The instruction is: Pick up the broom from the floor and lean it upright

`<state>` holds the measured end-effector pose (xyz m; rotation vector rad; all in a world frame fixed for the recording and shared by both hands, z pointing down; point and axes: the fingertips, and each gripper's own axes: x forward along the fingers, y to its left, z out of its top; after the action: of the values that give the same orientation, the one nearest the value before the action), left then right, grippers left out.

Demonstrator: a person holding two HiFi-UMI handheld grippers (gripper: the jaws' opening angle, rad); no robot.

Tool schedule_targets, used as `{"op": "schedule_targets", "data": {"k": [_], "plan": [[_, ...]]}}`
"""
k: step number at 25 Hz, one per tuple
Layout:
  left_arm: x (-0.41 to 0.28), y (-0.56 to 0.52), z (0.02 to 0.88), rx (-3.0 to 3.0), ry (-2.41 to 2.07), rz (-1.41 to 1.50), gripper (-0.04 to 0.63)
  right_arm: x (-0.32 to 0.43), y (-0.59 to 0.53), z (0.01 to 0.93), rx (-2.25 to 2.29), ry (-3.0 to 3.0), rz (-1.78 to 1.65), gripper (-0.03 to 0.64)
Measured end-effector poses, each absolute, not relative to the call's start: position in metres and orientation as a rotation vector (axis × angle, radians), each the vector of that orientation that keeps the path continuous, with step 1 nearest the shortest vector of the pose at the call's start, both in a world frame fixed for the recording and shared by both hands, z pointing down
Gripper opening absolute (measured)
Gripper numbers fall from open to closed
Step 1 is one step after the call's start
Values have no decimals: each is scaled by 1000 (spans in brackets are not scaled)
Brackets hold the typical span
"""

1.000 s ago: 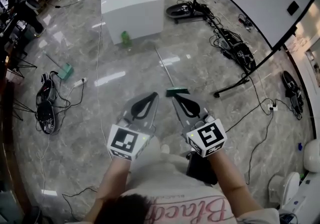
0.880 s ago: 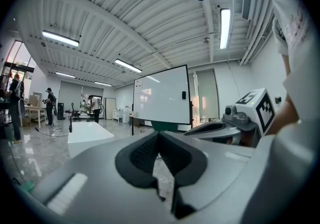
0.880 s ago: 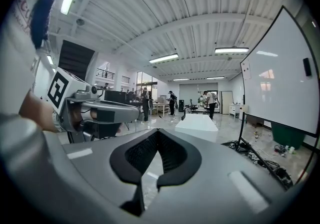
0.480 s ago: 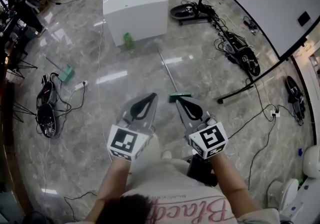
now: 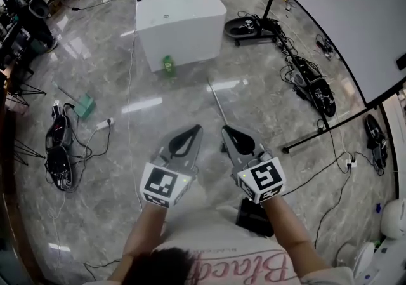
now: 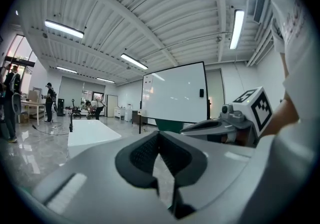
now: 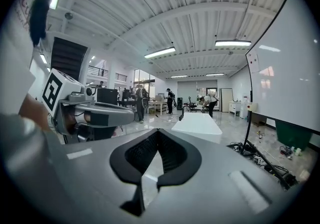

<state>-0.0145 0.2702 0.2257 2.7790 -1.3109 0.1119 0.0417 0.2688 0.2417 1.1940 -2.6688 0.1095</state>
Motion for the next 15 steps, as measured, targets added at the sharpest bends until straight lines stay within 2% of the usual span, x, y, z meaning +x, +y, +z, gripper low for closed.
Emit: {"op": "schedule_targets", "data": {"k": [7, 15], "plan": [[-41, 219, 235, 2764, -1268, 97, -2, 21, 213, 237, 1235, -2637, 38, 2], [-49, 173, 243, 2726, -1244, 97, -2, 32, 167, 251, 1264, -2584, 128, 2]]}}
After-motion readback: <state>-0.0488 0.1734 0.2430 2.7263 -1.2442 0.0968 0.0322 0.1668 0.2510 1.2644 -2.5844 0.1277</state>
